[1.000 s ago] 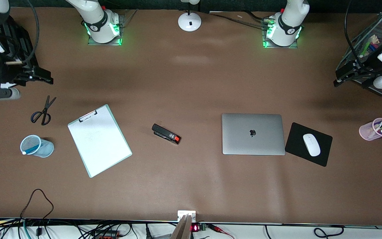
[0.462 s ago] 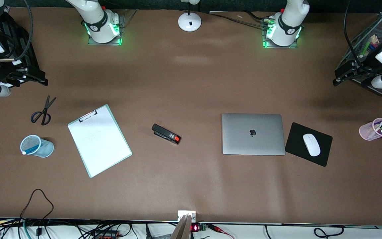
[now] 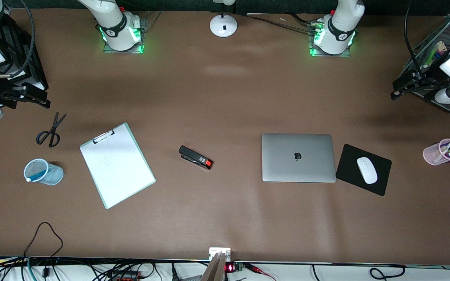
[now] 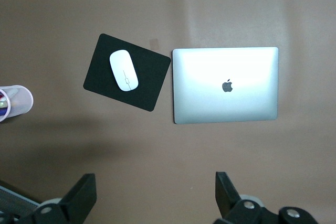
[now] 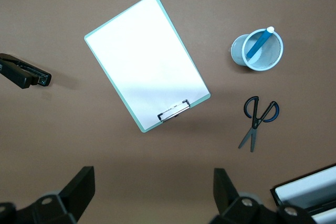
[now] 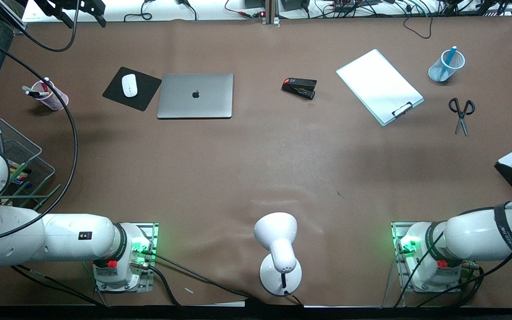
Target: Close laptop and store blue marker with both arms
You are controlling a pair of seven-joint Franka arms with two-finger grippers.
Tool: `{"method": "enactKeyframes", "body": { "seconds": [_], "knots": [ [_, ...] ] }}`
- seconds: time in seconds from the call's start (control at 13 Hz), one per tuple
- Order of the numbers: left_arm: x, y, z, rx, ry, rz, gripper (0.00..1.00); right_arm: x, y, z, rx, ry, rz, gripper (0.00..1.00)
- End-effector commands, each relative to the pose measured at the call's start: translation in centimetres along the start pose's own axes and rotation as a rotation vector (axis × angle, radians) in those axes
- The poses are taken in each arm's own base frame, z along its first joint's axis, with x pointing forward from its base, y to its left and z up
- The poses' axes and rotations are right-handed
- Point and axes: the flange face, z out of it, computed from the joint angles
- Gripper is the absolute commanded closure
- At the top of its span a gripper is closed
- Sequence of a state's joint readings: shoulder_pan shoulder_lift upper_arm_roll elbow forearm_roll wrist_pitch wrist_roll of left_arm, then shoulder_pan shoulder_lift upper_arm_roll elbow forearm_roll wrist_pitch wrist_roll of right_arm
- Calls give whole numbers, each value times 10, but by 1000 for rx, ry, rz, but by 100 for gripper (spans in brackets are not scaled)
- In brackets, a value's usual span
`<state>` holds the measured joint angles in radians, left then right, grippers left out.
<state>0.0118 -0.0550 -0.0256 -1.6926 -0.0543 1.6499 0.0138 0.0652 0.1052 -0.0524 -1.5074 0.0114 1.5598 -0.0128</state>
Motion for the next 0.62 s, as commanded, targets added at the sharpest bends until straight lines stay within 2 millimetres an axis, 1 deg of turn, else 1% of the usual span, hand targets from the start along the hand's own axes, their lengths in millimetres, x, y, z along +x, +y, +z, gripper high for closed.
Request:
{"method": "enactKeyframes", "body": {
  "seconds": [0.0, 0.15, 0.31, 0.38, 0.46, 0.54],
  "knots": [
    [2, -2, -5, 20, -5, -2, 0, -2, -5, -5, -2, -4, 6, 0],
    [2, -9, -3, 18, -6, -1, 0, -10, -9, -5, -1, -4, 7, 0],
    [2, -2, -2, 20, -17, 0, 0, -20, -5, -1, 1, 14, 14, 0],
    [5, -4, -3, 18, -14, -6, 0, -29, -5, -1, 3, 42, 12, 0],
    [5, -12, -7, 18, -15, -18, 0, -39, -4, 2, 5, 68, 12, 0],
    [3, -20, -8, 13, -25, -25, 0, -44, -4, 1, 6, 80, 12, 0]
  ]
}}
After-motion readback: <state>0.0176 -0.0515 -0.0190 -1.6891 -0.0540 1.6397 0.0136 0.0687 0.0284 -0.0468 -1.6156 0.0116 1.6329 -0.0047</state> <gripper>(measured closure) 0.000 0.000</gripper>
